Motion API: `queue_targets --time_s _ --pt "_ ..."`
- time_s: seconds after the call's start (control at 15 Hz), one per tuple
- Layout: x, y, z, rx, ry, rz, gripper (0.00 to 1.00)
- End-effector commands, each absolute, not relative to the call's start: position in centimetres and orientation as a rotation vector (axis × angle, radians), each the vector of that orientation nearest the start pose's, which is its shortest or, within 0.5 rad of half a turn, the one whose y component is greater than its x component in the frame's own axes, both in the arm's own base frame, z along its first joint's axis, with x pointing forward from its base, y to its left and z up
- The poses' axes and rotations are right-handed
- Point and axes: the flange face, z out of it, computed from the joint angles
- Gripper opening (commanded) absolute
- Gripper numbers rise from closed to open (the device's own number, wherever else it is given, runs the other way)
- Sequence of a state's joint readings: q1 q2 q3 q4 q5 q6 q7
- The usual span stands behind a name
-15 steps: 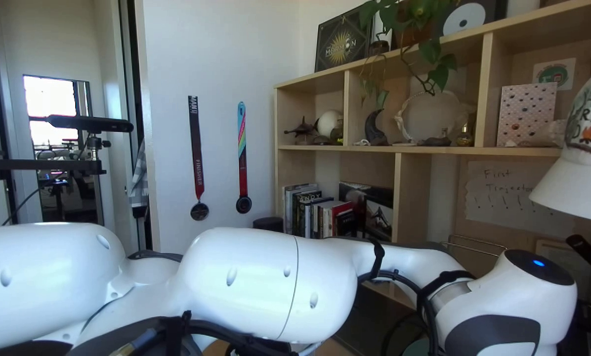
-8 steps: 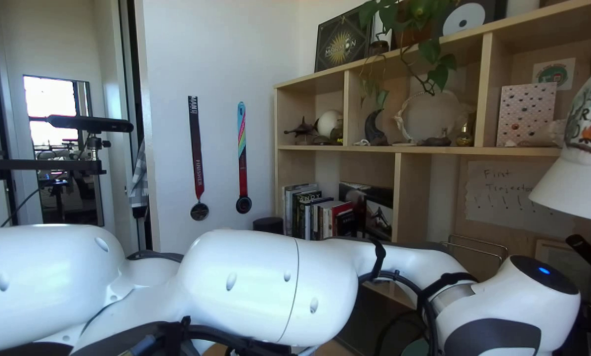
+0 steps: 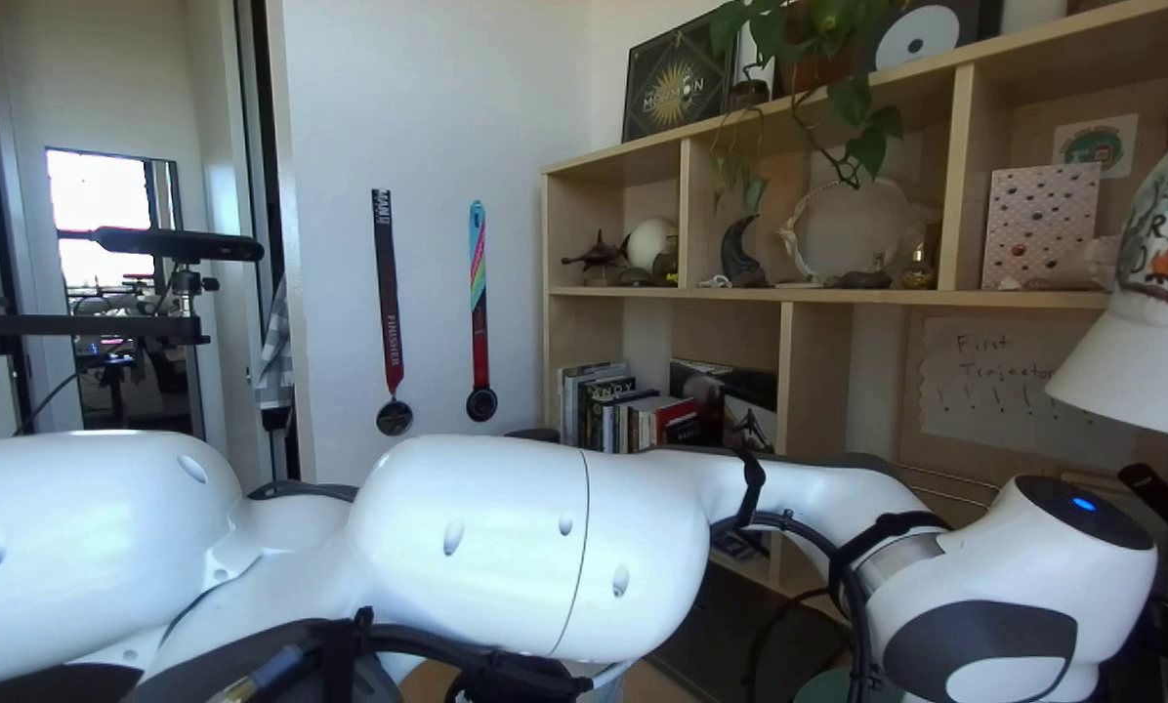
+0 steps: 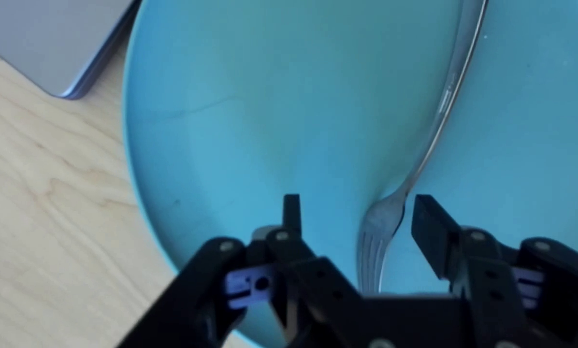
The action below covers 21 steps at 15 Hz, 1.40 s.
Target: Move the fork from the green plate and put it in the bowl
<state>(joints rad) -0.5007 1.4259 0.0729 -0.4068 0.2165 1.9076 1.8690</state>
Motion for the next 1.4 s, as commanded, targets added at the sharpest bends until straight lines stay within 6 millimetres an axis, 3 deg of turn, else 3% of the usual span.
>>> queue_targets --time_s 0.0,0.27,0.33,0.73,1.33 --pt "73.1 -35.6 18.8 -1.028 2.678 0.202 0.37" --pt "72.9 -35.6 18.1 -1.029 2.684 0.220 0.05" --pt "72.9 -35.5 18.0 -1.030 2.685 0.223 0.01" --pt "73.5 -34.9 18.9 -1.082 2.664 0.190 0.01" --pt "76.2 -30.9 24.0 -1.367 2.553 0.000 0.01"
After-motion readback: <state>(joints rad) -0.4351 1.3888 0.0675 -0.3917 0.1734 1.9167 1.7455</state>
